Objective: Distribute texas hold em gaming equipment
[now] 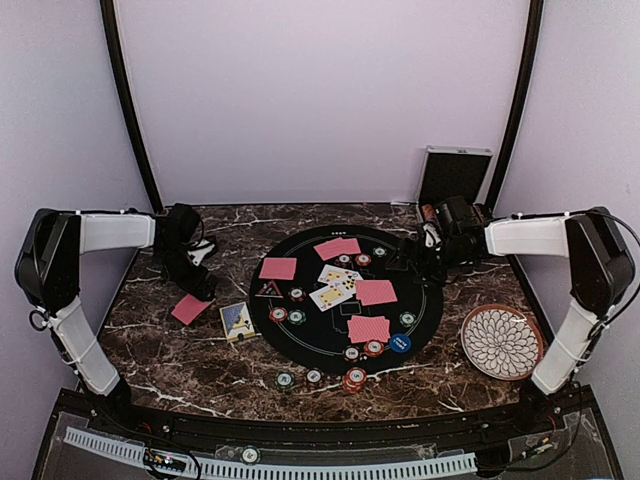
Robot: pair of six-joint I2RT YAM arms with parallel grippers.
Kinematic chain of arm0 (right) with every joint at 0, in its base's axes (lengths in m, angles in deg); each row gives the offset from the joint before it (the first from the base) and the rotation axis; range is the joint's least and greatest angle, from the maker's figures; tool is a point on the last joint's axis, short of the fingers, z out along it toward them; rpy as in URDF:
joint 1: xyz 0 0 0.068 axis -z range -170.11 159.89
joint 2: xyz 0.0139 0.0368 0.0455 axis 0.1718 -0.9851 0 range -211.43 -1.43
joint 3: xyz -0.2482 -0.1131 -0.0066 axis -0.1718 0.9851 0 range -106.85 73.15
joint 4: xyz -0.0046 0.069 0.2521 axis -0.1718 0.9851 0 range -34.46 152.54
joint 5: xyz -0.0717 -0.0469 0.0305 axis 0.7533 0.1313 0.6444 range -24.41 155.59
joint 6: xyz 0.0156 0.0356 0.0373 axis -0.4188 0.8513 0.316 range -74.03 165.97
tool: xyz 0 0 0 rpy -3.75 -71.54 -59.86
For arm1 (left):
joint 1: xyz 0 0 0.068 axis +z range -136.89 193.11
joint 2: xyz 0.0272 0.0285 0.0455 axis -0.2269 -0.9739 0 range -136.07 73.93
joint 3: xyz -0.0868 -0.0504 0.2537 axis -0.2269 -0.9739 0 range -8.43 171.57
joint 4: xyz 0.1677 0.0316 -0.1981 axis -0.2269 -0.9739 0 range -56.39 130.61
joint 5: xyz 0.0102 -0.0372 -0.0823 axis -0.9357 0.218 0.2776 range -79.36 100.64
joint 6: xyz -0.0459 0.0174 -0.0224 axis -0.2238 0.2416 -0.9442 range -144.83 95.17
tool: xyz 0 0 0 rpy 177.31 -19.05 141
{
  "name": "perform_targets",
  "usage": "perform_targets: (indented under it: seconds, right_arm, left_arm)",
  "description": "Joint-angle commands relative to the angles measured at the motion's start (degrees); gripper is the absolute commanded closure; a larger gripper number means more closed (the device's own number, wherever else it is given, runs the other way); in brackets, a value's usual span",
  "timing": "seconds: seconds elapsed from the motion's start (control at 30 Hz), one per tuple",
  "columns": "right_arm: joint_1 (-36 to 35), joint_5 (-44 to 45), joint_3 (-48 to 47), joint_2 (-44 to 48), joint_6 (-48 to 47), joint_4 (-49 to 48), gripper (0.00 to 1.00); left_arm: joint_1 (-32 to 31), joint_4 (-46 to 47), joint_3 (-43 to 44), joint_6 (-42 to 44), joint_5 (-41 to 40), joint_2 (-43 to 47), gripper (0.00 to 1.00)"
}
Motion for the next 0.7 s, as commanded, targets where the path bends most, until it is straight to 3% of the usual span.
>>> perform_targets:
  seconds: [0.0,0.17,0.3,0.47,0.67]
  right_arm:
    - [0.3,4.8,-0.8,5.0,-1.7,1.4,0.01]
    - [0.3,14.6,1.8,12.6,-3.6,0.6,0.01]
    - [0.7,38.5,5.4,19.2,-5.8,-0.7,0.01]
    - [1.0,58.8,20.4,26.0,-18.9,-22.2,0.01]
    - [4.9,66.3,30.6,26.6,-22.4,-39.5,0.01]
  left_arm:
    - [0.8,-2.7,5.2,0.9,1.8,4.3,0.01]
    - [2.2,2.4,7.2,2.3,0.6,6.1,0.01]
    - [5.1,15.6,2.5,1.1,1.6,9.8,0.01]
    - [9.5,34.7,-10.6,-1.9,8.4,14.4,0.01]
    - [12.8,53.1,-21.9,-2.8,11.2,16.4,0.01]
